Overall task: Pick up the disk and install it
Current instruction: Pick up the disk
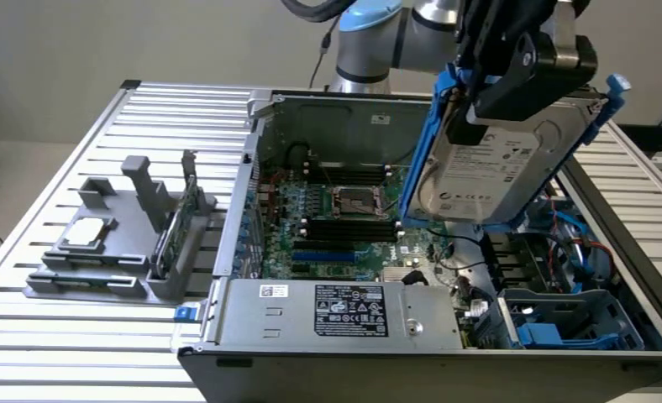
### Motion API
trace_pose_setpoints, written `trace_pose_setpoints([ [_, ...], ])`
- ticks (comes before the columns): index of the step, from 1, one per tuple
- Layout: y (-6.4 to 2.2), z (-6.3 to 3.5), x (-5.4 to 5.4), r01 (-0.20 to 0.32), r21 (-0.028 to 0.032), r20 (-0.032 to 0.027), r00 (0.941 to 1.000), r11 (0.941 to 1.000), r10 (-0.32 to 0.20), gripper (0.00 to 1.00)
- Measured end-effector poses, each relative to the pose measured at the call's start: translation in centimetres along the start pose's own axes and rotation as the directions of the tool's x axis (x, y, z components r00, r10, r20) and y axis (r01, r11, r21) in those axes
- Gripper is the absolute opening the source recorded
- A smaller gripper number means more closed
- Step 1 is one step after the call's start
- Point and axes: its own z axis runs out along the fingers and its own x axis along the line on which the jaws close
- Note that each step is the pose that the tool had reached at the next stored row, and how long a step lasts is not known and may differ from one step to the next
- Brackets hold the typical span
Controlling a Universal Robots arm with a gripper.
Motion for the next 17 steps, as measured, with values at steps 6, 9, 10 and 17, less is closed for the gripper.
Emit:
trace_pose_setpoints([
  [6,-1.9,-0.11,1.5,0.0,0.0,-0.0001,1.0,1.0,0.0,0.33],
  [9,-2.7,-0.06,2.2,0.0,0.0,-0.0001,1.0,1.0,0.0,0.33],
  [10,-2.94,-0.04,2.5,0.0,0.0,-0.0001,1.0,1.0,0.0,0.33],
  [17,-4.6,0.18,4.4,0.0,0.0,-0.0002,1.0,1.0,0.0,0.33],
])
